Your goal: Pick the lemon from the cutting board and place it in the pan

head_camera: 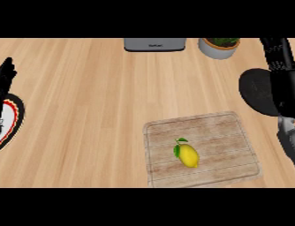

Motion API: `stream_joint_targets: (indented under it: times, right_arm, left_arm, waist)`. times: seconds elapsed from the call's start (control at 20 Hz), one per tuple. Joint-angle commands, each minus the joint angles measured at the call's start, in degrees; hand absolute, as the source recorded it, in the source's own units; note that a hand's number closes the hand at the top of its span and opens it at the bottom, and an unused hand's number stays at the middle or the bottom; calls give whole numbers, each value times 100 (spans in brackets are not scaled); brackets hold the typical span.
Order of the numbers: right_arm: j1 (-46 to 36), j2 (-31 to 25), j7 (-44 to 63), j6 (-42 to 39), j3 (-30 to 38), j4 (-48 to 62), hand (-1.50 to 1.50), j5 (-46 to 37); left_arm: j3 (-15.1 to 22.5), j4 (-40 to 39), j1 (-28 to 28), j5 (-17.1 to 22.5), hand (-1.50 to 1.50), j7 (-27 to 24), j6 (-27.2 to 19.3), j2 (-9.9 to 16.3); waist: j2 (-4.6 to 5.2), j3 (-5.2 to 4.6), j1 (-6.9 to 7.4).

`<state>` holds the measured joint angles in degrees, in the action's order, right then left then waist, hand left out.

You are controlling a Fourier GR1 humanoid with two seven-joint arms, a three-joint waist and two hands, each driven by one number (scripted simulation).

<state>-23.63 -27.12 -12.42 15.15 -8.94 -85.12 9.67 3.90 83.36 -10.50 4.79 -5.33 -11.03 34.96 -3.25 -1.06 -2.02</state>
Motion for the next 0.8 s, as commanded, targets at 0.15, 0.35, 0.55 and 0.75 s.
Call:
stream_joint_targets:
  times: [0.15, 0.35, 0.55, 0.75]
  right_arm:
    - [-106, 109, -103, -2424, -1855, 25, 150, 218]
    - [15, -329, -1029, -3656, -2684, 455, 150, -302]
    - [92, -884, -3338, -3561, -1874, 1289, -150, -808]
    - [-484, -1659, -4320, -4081, -1290, 1914, -150, -887]
  left_arm:
    - [182, 137, -257, 414, 0, 72, -32, -754]
    - [328, -2, -290, 776, 0, 450, 6, -1238]
    - [174, -32, -233, 848, 0, 628, -110, -1295]
    - [269, 36, -145, 759, 0, 647, -201, -1445]
  waist:
    - [490, 85, 669]
    - [487, 123, 525]
    - [381, 127, 320]
    - [368, 118, 342]
